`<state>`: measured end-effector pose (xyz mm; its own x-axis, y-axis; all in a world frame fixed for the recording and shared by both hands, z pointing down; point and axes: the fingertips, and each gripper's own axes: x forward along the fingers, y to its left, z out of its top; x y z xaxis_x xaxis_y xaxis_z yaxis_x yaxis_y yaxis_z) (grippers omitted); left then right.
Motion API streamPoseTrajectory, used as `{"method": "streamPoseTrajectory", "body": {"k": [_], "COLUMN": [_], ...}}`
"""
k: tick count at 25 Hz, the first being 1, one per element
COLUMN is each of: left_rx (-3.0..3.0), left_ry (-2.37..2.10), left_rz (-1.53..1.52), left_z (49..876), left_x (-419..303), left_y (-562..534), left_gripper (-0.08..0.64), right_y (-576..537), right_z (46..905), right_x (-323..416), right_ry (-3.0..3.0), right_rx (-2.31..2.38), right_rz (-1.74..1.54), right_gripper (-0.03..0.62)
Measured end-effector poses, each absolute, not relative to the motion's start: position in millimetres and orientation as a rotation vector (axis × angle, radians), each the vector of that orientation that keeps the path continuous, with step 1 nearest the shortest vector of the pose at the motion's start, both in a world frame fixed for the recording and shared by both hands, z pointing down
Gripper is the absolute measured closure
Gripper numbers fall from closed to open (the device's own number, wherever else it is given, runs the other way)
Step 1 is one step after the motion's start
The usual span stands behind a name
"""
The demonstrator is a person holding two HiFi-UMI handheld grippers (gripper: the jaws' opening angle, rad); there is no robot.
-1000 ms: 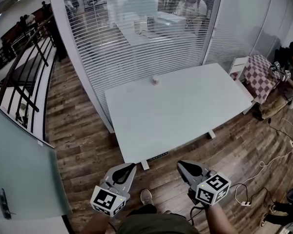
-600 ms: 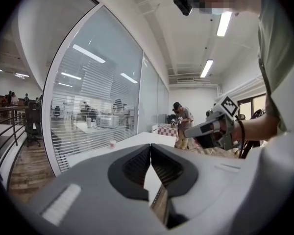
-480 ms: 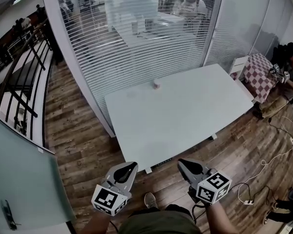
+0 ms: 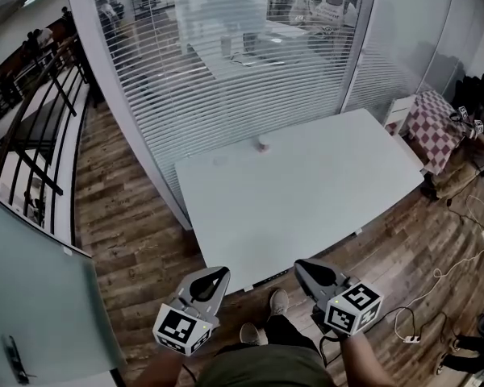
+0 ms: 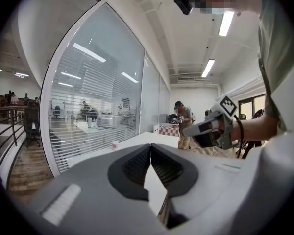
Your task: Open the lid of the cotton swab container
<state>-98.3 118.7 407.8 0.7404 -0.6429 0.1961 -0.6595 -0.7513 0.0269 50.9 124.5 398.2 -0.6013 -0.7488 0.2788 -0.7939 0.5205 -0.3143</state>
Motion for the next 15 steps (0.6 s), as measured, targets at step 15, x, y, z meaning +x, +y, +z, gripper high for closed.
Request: {"method": "streamPoseTrajectory", "body": {"k": [15], "left_rx": [2.777], "left_ry": [-1.087], "left_rz": [0.325], "left_z": [432.4], "left_x": [-64.8], "left_y": [26.6], "left_gripper": [0.551], "right_y": [24.7], "right_z": [422.1], "right_x": [84.8], "right_ry": [-2.646], "right_rx": [1.284], "right_rz": [0.699], "right_gripper": [0.583]}}
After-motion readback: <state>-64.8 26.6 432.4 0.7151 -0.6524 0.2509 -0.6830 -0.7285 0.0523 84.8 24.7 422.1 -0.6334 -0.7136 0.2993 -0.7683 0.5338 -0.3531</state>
